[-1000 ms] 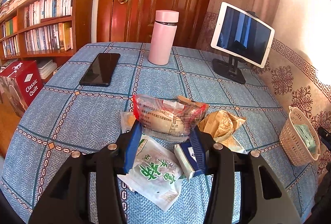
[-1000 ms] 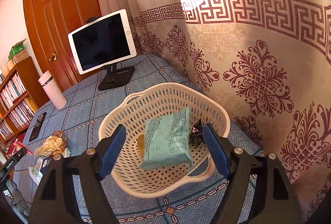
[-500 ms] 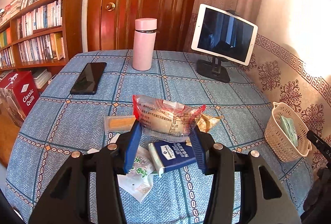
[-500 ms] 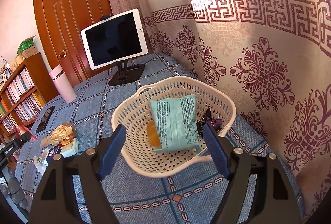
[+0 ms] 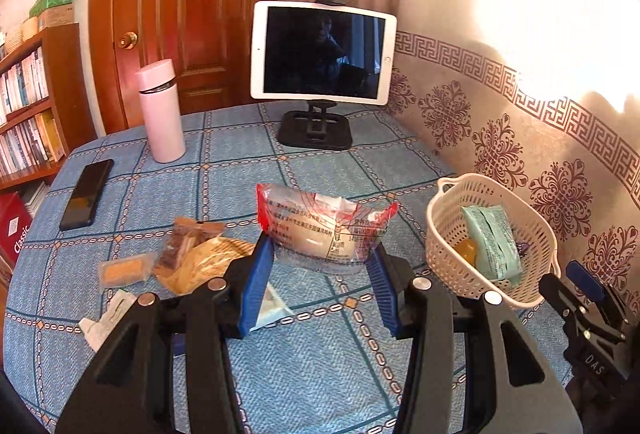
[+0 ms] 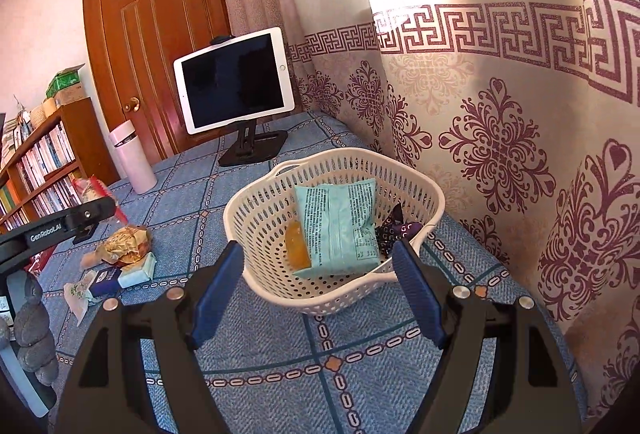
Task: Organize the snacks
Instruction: 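Carry the red-sealed clear bag into the basket with the left gripper, then withdraw both grippers from the basket back toward the snack pile, then grasp the clear-wrapped rice bar with the left gripper, then grasp the tan wrapped bread bag with the right gripper while the left holds the rice bar, then lift the tan bag with the right gripper toward the basket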
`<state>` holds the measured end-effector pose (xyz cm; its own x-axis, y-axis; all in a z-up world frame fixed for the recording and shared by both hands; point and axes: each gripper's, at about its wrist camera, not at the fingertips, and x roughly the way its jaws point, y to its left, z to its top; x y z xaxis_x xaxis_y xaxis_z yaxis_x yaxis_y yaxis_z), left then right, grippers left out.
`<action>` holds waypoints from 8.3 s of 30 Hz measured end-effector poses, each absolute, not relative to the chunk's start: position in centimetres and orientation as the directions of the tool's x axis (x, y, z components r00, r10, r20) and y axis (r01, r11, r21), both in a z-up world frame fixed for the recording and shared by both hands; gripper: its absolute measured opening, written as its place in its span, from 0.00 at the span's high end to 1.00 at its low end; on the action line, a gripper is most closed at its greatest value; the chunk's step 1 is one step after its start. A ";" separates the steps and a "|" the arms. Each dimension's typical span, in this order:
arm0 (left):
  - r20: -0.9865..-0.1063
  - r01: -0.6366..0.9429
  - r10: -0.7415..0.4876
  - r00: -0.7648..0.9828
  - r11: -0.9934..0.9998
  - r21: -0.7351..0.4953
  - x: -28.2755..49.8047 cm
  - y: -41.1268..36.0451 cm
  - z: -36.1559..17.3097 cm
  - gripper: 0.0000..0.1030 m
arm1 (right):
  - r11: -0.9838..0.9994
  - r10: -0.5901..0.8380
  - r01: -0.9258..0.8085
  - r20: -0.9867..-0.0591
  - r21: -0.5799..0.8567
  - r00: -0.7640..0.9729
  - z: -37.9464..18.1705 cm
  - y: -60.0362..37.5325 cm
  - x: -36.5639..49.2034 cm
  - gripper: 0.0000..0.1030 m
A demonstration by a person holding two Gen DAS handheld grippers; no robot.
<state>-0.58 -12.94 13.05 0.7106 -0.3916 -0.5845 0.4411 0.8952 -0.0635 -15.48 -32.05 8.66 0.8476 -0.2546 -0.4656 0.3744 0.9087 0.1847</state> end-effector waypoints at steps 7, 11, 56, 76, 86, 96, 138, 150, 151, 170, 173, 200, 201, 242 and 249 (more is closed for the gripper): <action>-0.603 0.540 -0.471 0.644 0.838 -0.078 -0.9 -18.9 13.2 0.53 | 0.898 -0.238 0.377 -0.469 0.227 0.850 8.1 -33.2 -16.6 0.26; -0.622 0.587 -0.498 0.604 0.806 -0.075 -1.0 -21.9 12.8 0.53 | 0.893 -0.235 0.382 -0.474 0.240 0.848 7.8 -33.9 -16.9 0.26; -0.629 0.370 -0.293 0.720 0.929 -0.009 0.3 -15.2 11.0 0.03 | 0.918 -0.103 0.283 -0.523 0.277 0.846 7.7 -30.4 -14.9 0.15; -0.618 0.176 -0.149 0.772 0.984 -0.017 0.3 -3.8 10.7 0.03 | 0.956 -0.022 0.177 -0.548 0.232 0.836 8.0 -25.0 -13.6 0.15; -0.667 -0.009 0.000 0.745 1.000 -0.011 1.5 4.5 8.0 0.03 | 0.967 0.028 0.124 -0.577 0.223 0.816 7.2 -23.0 -12.9 0.15; -0.717 -0.050 -0.008 0.697 0.997 -0.059 4.7 7.1 6.6 0.03 | 0.973 0.055 0.092 -0.596 0.213 0.801 6.6 -21.6 -12.3 0.15; -0.761 0.075 -0.124 0.637 0.992 -0.099 11.6 5.0 5.5 0.23 | 0.983 0.126 -0.005 -0.652 0.184 0.747 6.8 -17.5 -3.6 0.15; -0.724 0.030 -0.138 0.676 0.987 -0.161 11.0 7.1 7.2 0.23 | 0.971 0.238 -0.152 -0.671 0.184 0.702 7.6 -14.5 6.3 0.14; -0.725 0.025 -0.135 0.676 0.987 -0.160 11.0 7.2 7.2 0.23 | 0.975 0.224 -0.153 -0.681 0.164 0.697 7.3 -14.4 7.2 0.14; -0.717 0.029 -0.134 0.685 0.987 -0.156 11.0 6.8 7.1 0.23 | 0.946 0.325 -0.208 -0.767 0.250 0.554 2.7 -12.2 11.7 0.24; -0.712 0.027 -0.136 0.689 0.986 -0.162 10.9 6.9 7.2 0.23 | 0.947 0.322 -0.188 -0.761 0.262 0.563 3.2 -12.5 11.2 0.35; -0.668 0.099 -0.195 0.718 0.979 -0.179 9.1 5.3 8.8 0.23 | 0.951 0.243 -0.051 -0.635 0.305 0.733 10.3 -18.0 1.9 0.39; -0.668 0.105 -0.198 0.718 0.979 -0.178 9.0 5.1 8.8 0.23 | 0.951 0.236 -0.042 -0.632 0.306 0.738 10.5 -18.5 1.6 0.39; -0.649 0.153 -0.222 0.728 0.975 -0.163 7.6 3.3 9.4 0.23 | 0.969 -0.219 0.241 -0.641 -0.054 0.735 8.9 -25.1 -16.4 0.19; -0.646 0.172 -0.225 0.729 0.974 -0.146 7.2 2.4 9.4 0.23 | 0.936 -0.159 0.337 -0.732 0.101 0.662 5.0 -30.8 -15.7 0.13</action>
<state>7.16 2.40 9.41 0.7292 -0.2252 -0.6462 0.1716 0.9743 -0.1458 -15.67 -30.79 4.96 0.6621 -0.1593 -0.7322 0.3366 0.9363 0.1006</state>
